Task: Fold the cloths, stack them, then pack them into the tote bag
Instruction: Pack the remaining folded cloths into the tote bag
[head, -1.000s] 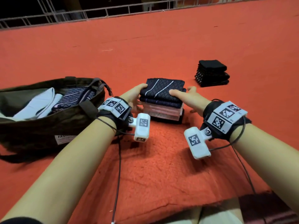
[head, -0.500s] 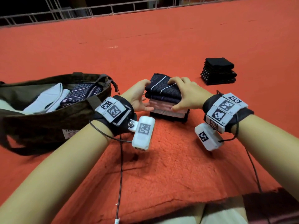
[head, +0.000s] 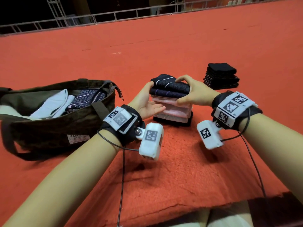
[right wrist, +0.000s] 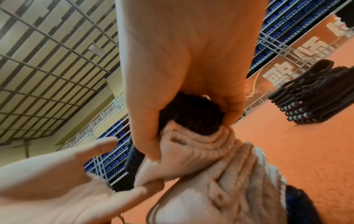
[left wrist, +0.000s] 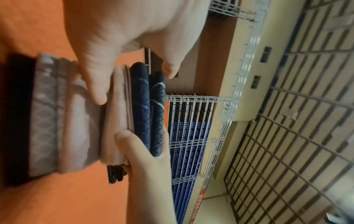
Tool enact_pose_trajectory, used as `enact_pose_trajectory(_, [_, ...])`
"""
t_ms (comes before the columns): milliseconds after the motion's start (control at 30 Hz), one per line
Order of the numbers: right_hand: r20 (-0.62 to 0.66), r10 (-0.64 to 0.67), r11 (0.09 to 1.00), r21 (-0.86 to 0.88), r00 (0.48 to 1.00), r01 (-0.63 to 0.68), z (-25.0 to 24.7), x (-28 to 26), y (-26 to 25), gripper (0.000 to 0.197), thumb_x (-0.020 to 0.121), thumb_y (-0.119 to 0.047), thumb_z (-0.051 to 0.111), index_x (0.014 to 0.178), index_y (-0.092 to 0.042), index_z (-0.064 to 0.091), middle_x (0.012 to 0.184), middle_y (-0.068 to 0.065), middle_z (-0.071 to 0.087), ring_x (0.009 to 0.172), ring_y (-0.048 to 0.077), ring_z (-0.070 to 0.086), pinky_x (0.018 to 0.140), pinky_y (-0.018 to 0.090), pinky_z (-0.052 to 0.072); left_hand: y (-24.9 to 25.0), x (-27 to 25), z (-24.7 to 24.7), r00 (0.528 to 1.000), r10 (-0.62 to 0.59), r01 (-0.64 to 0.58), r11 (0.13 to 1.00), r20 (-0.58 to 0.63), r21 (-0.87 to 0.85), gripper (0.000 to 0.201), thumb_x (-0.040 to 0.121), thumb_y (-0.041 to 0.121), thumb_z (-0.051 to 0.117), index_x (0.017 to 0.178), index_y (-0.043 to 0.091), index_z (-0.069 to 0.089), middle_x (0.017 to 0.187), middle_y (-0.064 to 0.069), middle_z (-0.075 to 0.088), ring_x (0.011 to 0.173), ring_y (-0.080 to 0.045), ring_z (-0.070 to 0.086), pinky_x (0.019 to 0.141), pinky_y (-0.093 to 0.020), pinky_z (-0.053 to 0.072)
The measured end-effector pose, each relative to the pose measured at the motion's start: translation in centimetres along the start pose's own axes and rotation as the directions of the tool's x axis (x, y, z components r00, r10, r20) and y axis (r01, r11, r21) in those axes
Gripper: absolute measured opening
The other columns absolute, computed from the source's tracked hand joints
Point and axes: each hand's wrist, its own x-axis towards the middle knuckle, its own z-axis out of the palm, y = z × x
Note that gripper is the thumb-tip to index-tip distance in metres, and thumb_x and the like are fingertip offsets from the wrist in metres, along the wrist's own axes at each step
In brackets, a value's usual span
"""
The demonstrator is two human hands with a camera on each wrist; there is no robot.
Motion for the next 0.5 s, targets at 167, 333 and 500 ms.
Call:
enact_pose_trajectory(167, [0.015, -0.098, 0.971, -0.216, 0.995, 0.099, 0.4, -0.8, -1.0, 0.078, 0.066, -0.030, 0.076, 0.133, -0.026, 0.035, 0.120, 0.008, 0.043, 0.107, 0.027, 0.051, 0.093, 0.036, 0.043, 0.1, -0.3, 2.0, 0.999, 0.038, -0.039, 0.992, -0.010, -0.121, 0.039, 0.093, 0.042, 0.051, 0.090, 0.004, 0.055, 0.083, -0.015, 0.061, 0.075, -0.025, 0.061, 0.078, -0.044, 0.050])
enact_pose_trajectory(333, [0.069, -0.131, 0.990, -0.043, 0.989, 0.134, -1.4, -1.4, -2.6, 0.087, 0.070, -0.033, 0.080, 0.138, -0.021, 0.028, 0.130, 0.008, 0.036, 0.114, 0.020, 0.045, 0.094, 0.024, 0.042, 1.3, -0.8, 2.2, 0.985, 0.166, -0.174, 0.966, -0.055, -0.189, 0.023, 0.098, 0.024, 0.047, 0.085, 0.005, 0.051, 0.063, -0.012, 0.059, 0.041, -0.013, 0.056, 0.042, -0.021, 0.049])
enact_pose_trajectory(500, [-0.052, -0.039, 0.934, 0.354, 0.998, 0.055, -3.7, -1.2, -5.7, 0.062, 0.090, -0.036, 0.058, 0.139, -0.016, 0.026, 0.116, 0.000, 0.057, 0.094, 0.007, 0.055, 0.072, 0.010, 0.045, 4.4, -2.0, 1.0, 0.950, 0.309, -0.311, 0.947, -0.046, -0.078, 0.017, 0.093, 0.028, 0.055, 0.094, 0.011, 0.056, 0.064, -0.003, 0.060, 0.038, -0.008, 0.053, 0.043, -0.018, 0.047])
